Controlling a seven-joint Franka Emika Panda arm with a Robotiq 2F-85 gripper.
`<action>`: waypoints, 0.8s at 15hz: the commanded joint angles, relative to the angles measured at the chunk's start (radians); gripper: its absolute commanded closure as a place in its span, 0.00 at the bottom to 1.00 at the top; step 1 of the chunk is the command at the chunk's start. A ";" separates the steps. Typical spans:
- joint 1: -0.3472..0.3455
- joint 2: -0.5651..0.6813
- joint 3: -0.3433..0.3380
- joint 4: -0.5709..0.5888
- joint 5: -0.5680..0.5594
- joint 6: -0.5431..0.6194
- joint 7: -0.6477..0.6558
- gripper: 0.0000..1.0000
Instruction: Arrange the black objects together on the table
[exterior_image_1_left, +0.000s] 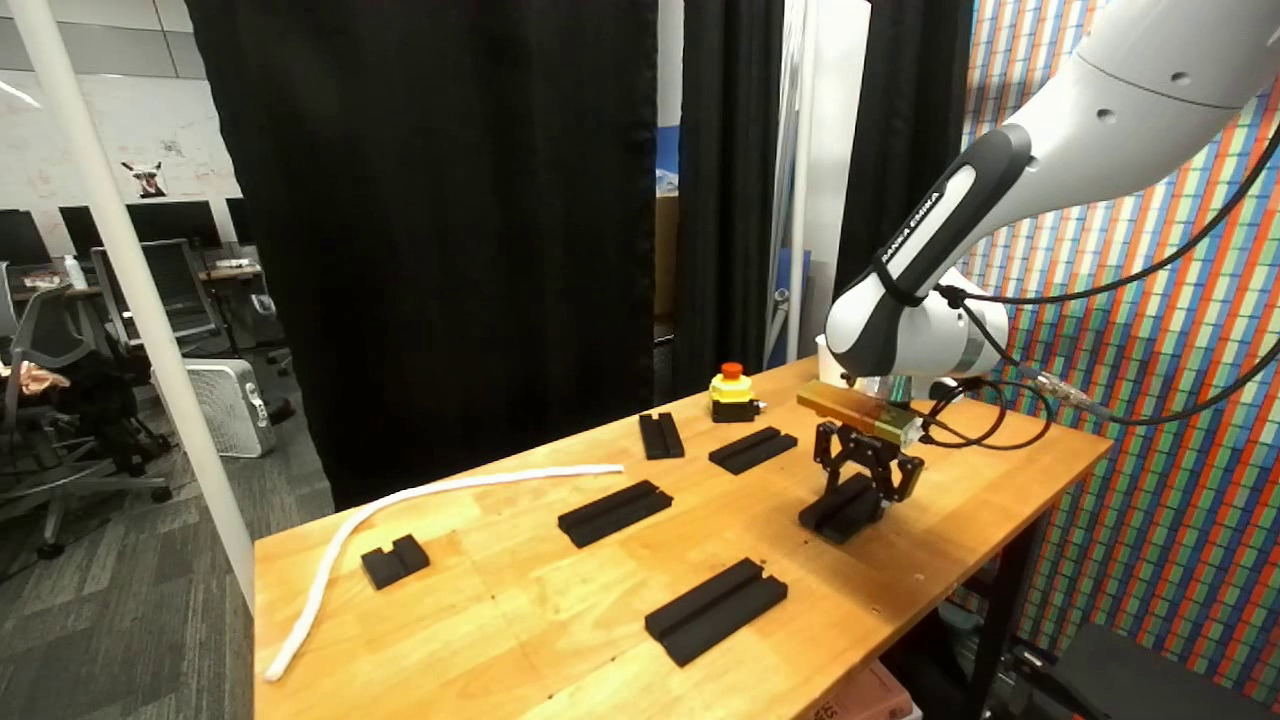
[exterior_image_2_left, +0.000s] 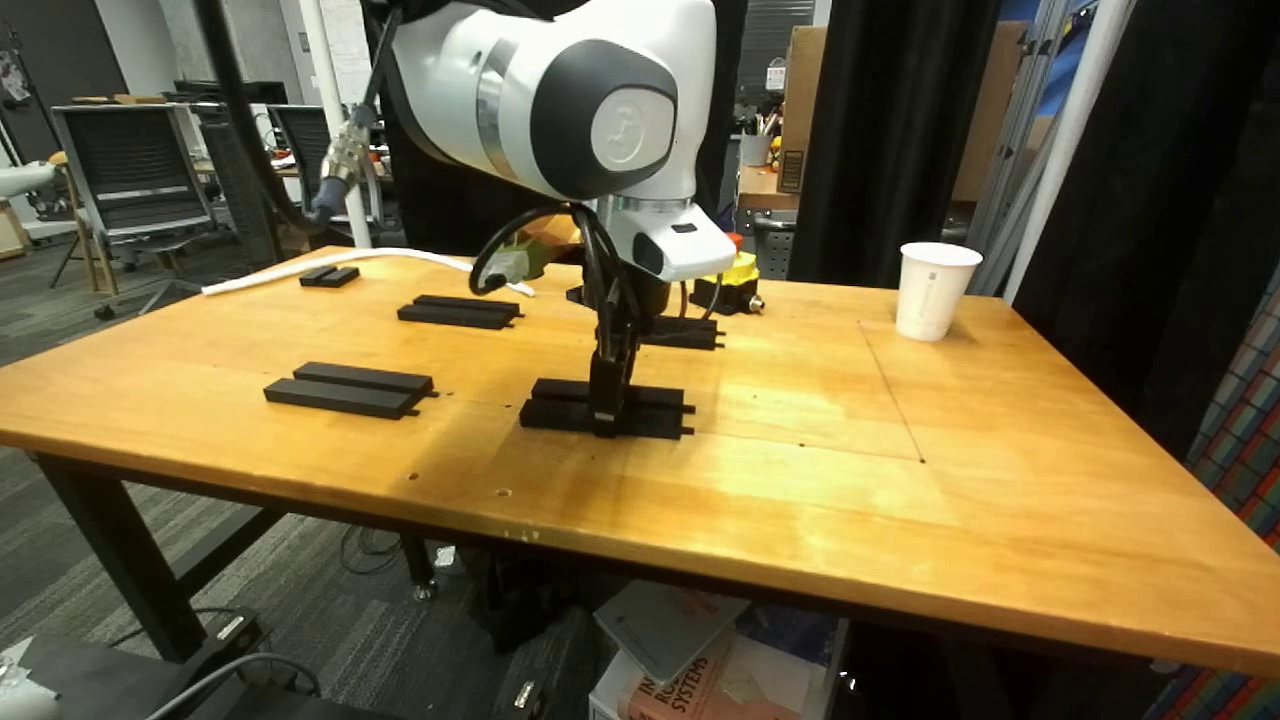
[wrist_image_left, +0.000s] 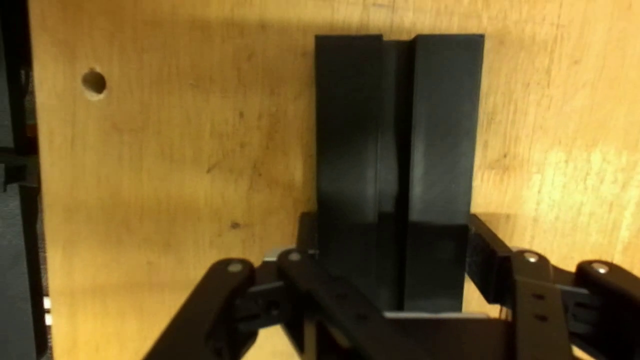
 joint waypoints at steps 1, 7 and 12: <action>0.037 -0.023 0.013 0.019 0.011 -0.080 0.022 0.55; 0.097 -0.018 0.070 0.035 0.095 -0.083 0.041 0.55; 0.122 -0.011 0.097 0.033 0.168 -0.073 0.052 0.55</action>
